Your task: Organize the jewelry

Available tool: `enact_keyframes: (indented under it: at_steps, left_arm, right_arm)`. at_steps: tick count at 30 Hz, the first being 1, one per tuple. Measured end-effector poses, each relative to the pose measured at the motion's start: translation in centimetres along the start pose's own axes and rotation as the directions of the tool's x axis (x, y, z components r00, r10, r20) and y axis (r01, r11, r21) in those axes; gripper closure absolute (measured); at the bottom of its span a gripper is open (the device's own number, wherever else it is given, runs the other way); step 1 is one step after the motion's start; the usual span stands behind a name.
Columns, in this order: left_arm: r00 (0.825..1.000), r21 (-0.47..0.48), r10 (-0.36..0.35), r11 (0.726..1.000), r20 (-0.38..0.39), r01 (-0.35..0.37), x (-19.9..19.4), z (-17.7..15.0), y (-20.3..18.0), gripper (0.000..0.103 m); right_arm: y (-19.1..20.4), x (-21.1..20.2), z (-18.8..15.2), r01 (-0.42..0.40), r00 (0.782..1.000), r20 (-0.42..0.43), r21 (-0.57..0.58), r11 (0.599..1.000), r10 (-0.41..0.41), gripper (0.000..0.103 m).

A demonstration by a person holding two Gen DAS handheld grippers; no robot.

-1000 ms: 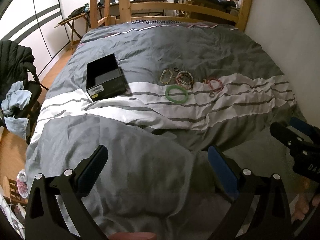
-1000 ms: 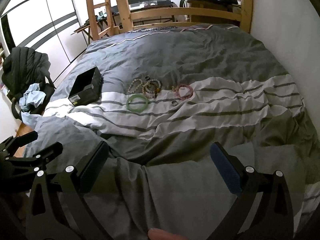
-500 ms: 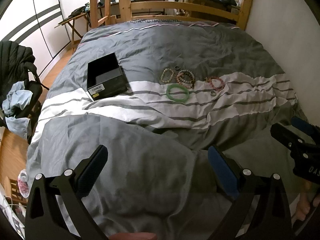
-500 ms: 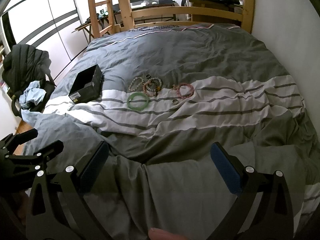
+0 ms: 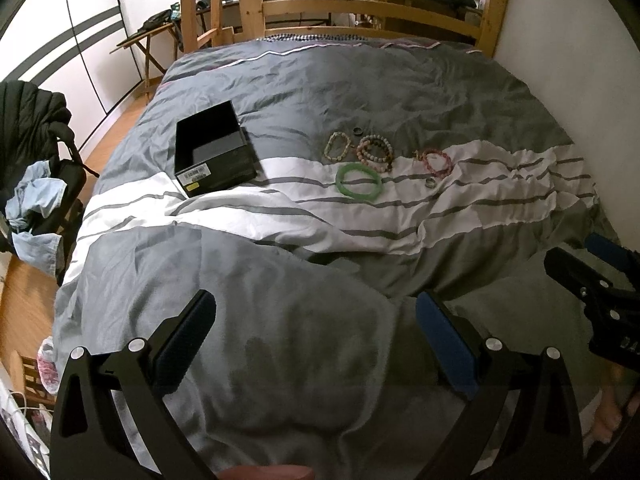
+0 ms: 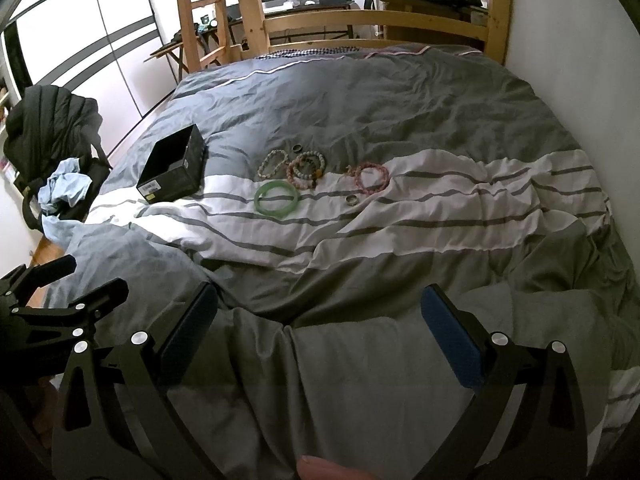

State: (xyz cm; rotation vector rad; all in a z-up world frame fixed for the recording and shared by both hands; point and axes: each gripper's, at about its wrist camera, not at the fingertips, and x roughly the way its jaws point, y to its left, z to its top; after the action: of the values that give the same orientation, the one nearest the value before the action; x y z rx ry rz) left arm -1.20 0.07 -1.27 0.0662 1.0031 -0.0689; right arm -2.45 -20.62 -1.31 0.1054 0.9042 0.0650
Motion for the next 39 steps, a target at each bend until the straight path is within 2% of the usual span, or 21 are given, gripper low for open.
enact_keyframes:
  at_steps: [17, 23, 32, 36, 39]
  left_arm:
    - [0.999, 0.02, 0.012, 1.0, -0.041, -0.011, 2.2, 0.4, -1.1, 0.005]
    - [0.998, 0.057, 0.046, 0.997, -0.038, -0.043, 4.2, 1.1, -2.1, 0.005]
    - [0.999, 0.056, -0.012, 0.998, -0.049, 0.014, 8.8, 4.8, -3.4, 0.005]
    - [0.998, 0.102, -0.027, 0.994, -0.062, 0.033, 12.1, 6.9, -4.3, 0.005]
    - [0.992, 0.078, -0.046, 0.995, -0.116, 0.055, 15.5, 9.4, -4.5, 0.005]
  right_arm:
    - [-1.0, 1.5, -0.1, -0.009, 1.0, -0.021, 0.021, 1.0, 0.01, 0.003]
    - [-1.3, 2.7, 0.2, -0.013, 1.0, -0.013, 0.025, 1.0, 0.013, 0.003]
    - [-2.7, 6.7, 2.0, -0.034, 0.999, -0.022, 0.039, 0.999, 0.034, 0.003]
    - [-3.9, 9.5, 3.2, -0.036, 0.998, -0.044, 0.056, 0.998, 0.039, 0.003]
    - [-5.1, 12.0, 4.9, -0.04, 0.997, -0.065, 0.08, 0.996, 0.045, 0.003]
